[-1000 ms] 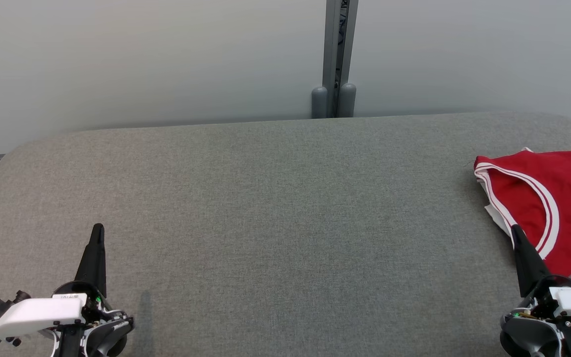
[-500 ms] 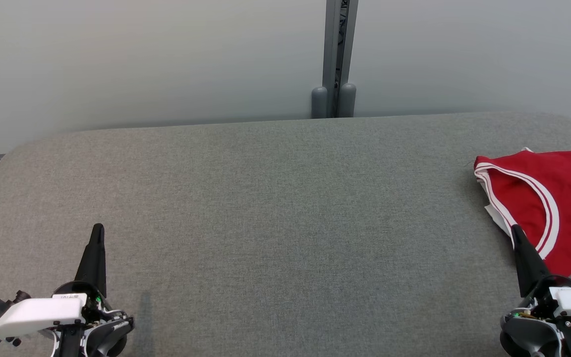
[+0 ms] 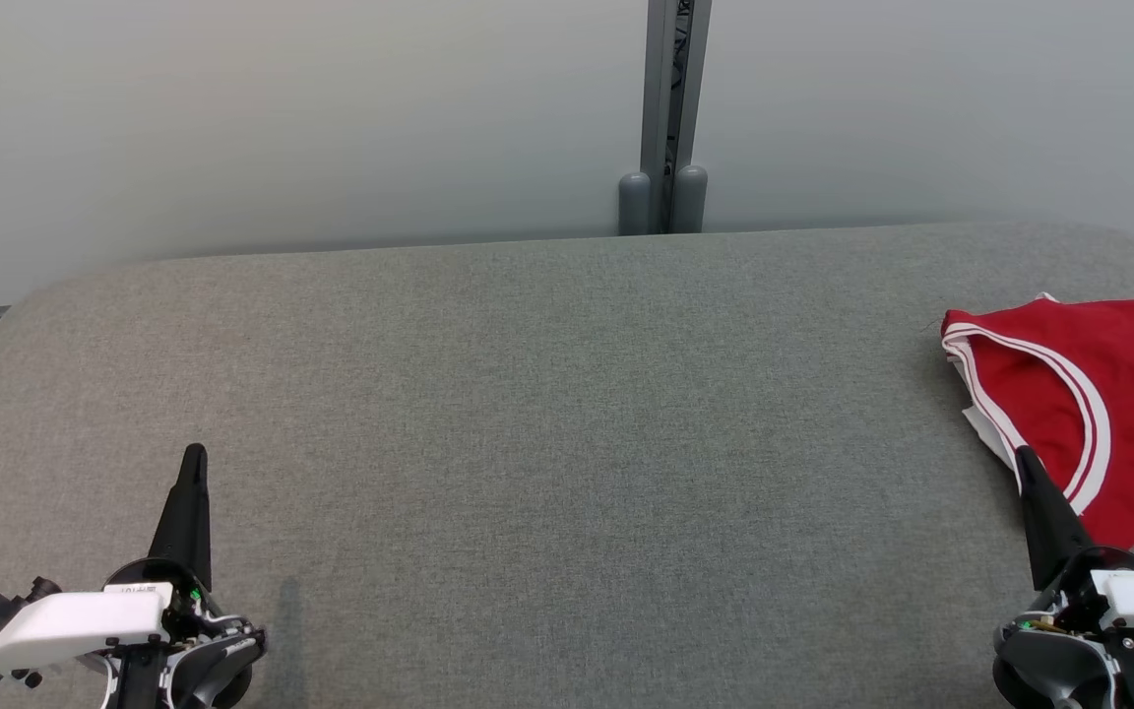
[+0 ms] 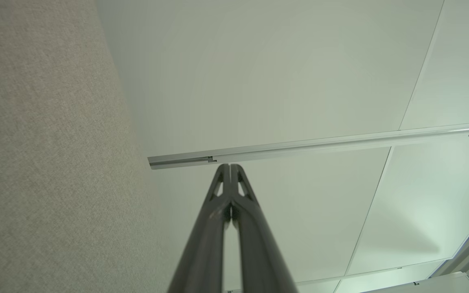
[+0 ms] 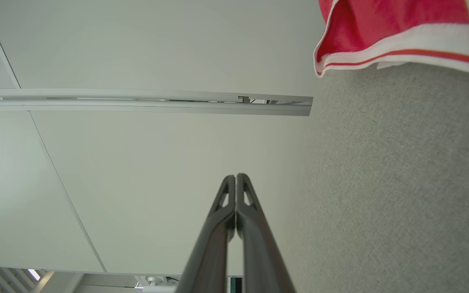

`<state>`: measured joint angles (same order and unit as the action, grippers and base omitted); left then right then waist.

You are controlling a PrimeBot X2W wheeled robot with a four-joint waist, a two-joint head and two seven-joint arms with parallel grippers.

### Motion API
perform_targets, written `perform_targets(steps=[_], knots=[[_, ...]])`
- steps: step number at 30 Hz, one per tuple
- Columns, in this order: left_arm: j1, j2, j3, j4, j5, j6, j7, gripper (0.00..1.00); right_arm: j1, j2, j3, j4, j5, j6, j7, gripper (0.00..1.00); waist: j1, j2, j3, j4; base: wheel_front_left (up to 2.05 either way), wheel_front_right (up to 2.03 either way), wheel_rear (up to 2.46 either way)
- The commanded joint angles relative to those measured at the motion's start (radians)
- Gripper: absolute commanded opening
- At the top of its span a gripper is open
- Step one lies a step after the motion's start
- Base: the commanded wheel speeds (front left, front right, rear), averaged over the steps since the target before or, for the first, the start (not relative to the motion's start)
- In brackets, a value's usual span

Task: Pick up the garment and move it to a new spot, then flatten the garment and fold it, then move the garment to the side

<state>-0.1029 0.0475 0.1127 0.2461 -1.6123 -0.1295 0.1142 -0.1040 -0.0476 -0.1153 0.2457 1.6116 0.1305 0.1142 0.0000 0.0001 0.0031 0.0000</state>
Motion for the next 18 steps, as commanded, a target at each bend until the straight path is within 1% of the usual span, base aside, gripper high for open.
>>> perform_targets(steps=[1,18], knots=[[-0.012,0.005,0.004,-0.002,-0.001,-0.002,0.003,0.00,-0.009,-0.004,0.000,-0.003,0.003,0.000,0.003,0.00,0.0000,-0.0001,0.000,0.000,0.00,0.00,0.00],[-0.012,0.005,0.004,-0.002,-0.002,-0.002,0.003,0.00,-0.009,-0.004,0.000,-0.003,0.003,0.000,0.003,0.00,0.0000,-0.0001,0.000,0.000,0.00,0.00,0.00]])
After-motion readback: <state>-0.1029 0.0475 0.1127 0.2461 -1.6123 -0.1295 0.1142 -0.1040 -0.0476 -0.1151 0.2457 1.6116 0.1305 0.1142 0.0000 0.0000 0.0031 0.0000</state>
